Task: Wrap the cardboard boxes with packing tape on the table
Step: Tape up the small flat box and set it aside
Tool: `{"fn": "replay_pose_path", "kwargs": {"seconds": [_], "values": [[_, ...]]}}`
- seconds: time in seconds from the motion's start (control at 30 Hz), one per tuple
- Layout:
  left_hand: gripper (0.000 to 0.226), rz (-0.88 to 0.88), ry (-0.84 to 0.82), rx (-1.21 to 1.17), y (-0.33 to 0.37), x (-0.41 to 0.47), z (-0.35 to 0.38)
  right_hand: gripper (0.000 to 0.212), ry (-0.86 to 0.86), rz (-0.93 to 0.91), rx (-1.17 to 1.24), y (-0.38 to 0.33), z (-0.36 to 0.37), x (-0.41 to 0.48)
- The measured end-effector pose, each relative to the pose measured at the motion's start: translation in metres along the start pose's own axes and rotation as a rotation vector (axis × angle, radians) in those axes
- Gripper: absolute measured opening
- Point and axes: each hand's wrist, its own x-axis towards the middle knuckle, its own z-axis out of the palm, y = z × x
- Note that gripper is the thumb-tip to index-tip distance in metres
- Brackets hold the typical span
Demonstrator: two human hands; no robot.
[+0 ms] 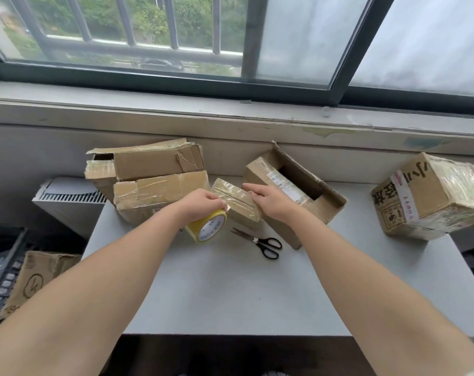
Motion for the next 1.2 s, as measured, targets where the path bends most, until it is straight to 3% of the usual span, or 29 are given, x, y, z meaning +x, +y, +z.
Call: {"fn": "replay_pose_path", "kwargs": {"seconds": [0.23, 0.37, 0.43, 0.53, 0.63, 0.77, 0.93, 1.07, 1.2], "values": [[0.024, -0.057, 0.013, -0.001, -0.015, -0.002, 0.001, 0.032, 0.142, 0.051, -0.029, 0.009, 0.02, 0.002], [0.024, -0.046, 0.017, -0.006, -0.017, -0.006, 0.004, 0.039, 0.176, 0.03, 0.006, 0.001, 0.021, 0.001], [0.023, -0.039, 0.018, -0.019, -0.015, -0.008, 0.005, 0.053, 0.123, 0.012, -0.038, -0.001, 0.026, -0.003], [0.023, -0.009, 0.013, -0.023, -0.011, -0.013, 0.003, 0.086, 0.072, -0.044, -0.306, 0.002, 0.035, -0.007], [0.024, 0.016, -0.002, 0.009, -0.013, -0.02, -0.001, 0.07, 0.105, -0.009, -0.43, -0.002, 0.034, -0.008], [0.024, 0.033, -0.014, 0.025, -0.018, -0.026, -0.01, 0.034, 0.249, 0.032, -0.246, -0.015, 0.013, -0.027], [0.024, 0.084, -0.057, 0.025, -0.001, -0.024, 0.001, 0.069, 0.154, 0.083, -0.196, -0.016, -0.044, -0.088], [0.023, 0.193, -0.176, 0.068, 0.038, -0.016, 0.046, 0.054, 0.127, 0.219, -0.213, 0.006, -0.082, -0.144], [0.022, 0.311, -0.264, 0.013, 0.089, -0.014, 0.106, 0.04, 0.223, 0.35, -0.19, 0.04, -0.107, -0.201]]}}
